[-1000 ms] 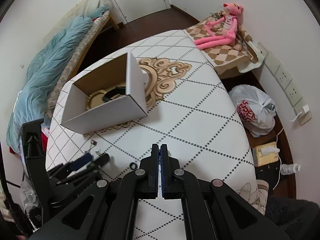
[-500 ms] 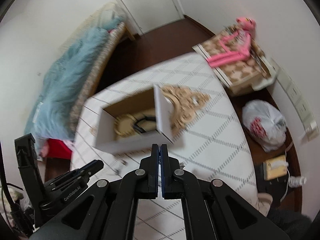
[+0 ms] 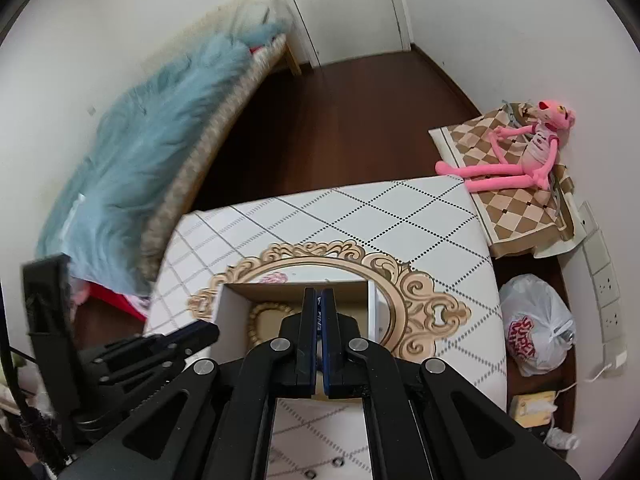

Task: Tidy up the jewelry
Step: 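Carry chain and stud over the white box while both tools open inside it, then lift both open tools away from the white box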

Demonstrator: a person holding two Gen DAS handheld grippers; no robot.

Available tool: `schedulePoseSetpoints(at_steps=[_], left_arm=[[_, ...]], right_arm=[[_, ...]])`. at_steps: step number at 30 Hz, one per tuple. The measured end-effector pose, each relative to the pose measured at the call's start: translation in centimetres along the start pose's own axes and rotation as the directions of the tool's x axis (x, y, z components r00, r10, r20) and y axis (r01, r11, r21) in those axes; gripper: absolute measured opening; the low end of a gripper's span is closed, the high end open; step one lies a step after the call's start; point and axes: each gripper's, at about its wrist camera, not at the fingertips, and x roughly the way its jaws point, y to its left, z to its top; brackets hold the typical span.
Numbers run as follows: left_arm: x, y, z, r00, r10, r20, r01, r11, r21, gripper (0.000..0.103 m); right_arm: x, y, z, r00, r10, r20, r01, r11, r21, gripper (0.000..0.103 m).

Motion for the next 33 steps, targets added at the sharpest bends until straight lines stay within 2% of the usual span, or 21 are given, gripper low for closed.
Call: schedulePoseSetpoints(at_steps=[2, 5, 7, 8, 10, 11, 12, 13, 15, 16, 19, 20, 21, 22, 23, 24, 25, 27, 30, 33], left_arm=[[1.0, 0.4, 0.7, 1.0, 0.003, -0.023, -0.003, 1.0, -0.009, 0.007], [2.7, 0.9, 1.8, 0.996, 0.05, -0.073, -0.052, 0.998, -0.023, 0.008], [3.4, 1.2, 2.2, 0.993, 0.068, -0.095, -0.072, 0.997, -0.04, 0.013], [3.6, 1.4, 2.3, 0.991, 0.086, -0.105, -0.091, 0.995, -0.043, 0.018], [3.7, 1.6, 2.5, 0.988, 0.111, -0.105, -0.116, 0.992, -0.043, 0.038], [3.4, 1.7, 2.6, 0.987, 0.133, -0.094, -0.137, 0.99, -0.042, 0.06], [3.1, 1.8, 2.6, 0.987, 0.142, -0.079, -0.146, 0.988, -0.046, 0.067], [2.8, 2.0, 2.6, 0.987, 0.149, -0.064, -0.152, 0.987, -0.052, 0.067], [2.4, 2.3, 2.7, 0.983, 0.177, -0.059, -0.18, 0.982, -0.052, 0.067], [2.1, 2.4, 2.7, 0.98, 0.193, -0.057, -0.196, 0.979, -0.051, 0.067], [1.5, 2.6, 2.4, 0.97, 0.242, -0.037, -0.243, 0.969, -0.043, 0.068], [1.1, 2.6, 2.0, 0.964, 0.264, -0.026, -0.264, 0.964, -0.039, 0.072], [1.0, 2.6, 1.8, 0.96, 0.281, -0.02, -0.281, 0.959, -0.037, 0.082], [0.9, 2.6, 1.5, 0.953, 0.304, -0.016, -0.304, 0.952, -0.034, 0.087], [0.7, 2.6, 1.2, 0.947, 0.321, -0.01, -0.321, 0.946, -0.03, 0.091], [0.5, 2.7, 0.7, 0.942, 0.335, -0.001, -0.334, 0.942, -0.027, 0.091], [0.3, 2.7, 0.2, 0.938, 0.347, 0.005, -0.347, 0.938, -0.025, 0.093], [0.1, 2.7, -0.6, 0.934, 0.357, 0.01, -0.356, 0.934, -0.021, 0.103], [-0.1, 2.3, -1.7, 0.923, 0.384, 0.019, -0.384, 0.923, -0.005, 0.103], [-0.1, 2.2, -2.7, 0.924, 0.382, 0.009, -0.382, 0.924, -0.001, 0.103]], right_arm=[[2.0, 0.1, 0.7, 0.999, -0.014, -0.039, 0.014, 1.0, -0.011, 0.001], [4.3, 0.2, 1.4, 0.996, -0.03, -0.089, 0.028, 0.999, -0.032, 0.001], [5.7, -0.1, 1.6, 0.99, -0.017, -0.139, 0.013, 1.0, -0.028, 0.002], [6.4, -0.1, 1.8, 0.987, -0.017, -0.163, 0.013, 1.0, -0.023, 0.002], [7.5, -0.6, 1.8, 0.978, -0.01, -0.21, 0.01, 1.0, -0.001, 0.002], [7.7, -0.7, 1.8, 0.975, -0.014, -0.224, 0.014, 1.0, -0.003, 0.002], [7.9, -0.7, 1.8, 0.974, -0.023, -0.227, 0.022, 1.0, -0.006, 0.005], [7.9, -0.7, 1.7, 0.973, -0.027, -0.229, 0.025, 1.0, -0.008, 0.009], [7.7, -1.0, 1.6, 0.973, -0.037, -0.226, 0.036, 0.999, -0.009, 0.039], [7.6, -1.0, 1.6, 0.974, -0.04, -0.225, 0.038, 0.999, -0.011, 0.049], [6.7, -0.8, 1.2, 0.974, -0.073, -0.213, 0.066, 0.997, -0.038, 0.053], [6.5, -0.7, 0.9, 0.974, -0.096, -0.207, 0.088, 0.995, -0.051, 0.058], [6.3, -0.5, 0.5, 0.972, -0.116, -0.205, 0.106, 0.993, -0.061, 0.069], [6.2, -0.5, 0.2, 0.97, -0.131, -0.205, 0.119, 0.99, -0.07, 0.077], [6.1, -0.4, -0.3, 0.967, -0.156, -0.203, 0.142, 0.986, -0.083, 0.087], [6.0, -0.3, -1.0, 0.962, -0.186, -0.202, 0.17, 0.981, -0.094, 0.093], [5.9, -0.2, -1.5, 0.957, -0.211, -0.2, 0.194, 0.976, -0.103, 0.093], [6.0, -0.3, -2.7, 0.951, -0.232, -0.206, 0.213, 0.971, -0.11, 0.094], [6.2, -0.4, -4.6, 0.941, -0.258, -0.219, 0.239, 0.965, -0.11, 0.099], [6.2, -0.3, -5.7, 0.939, -0.259, -0.227, 0.241, 0.965, -0.105, 0.099]])
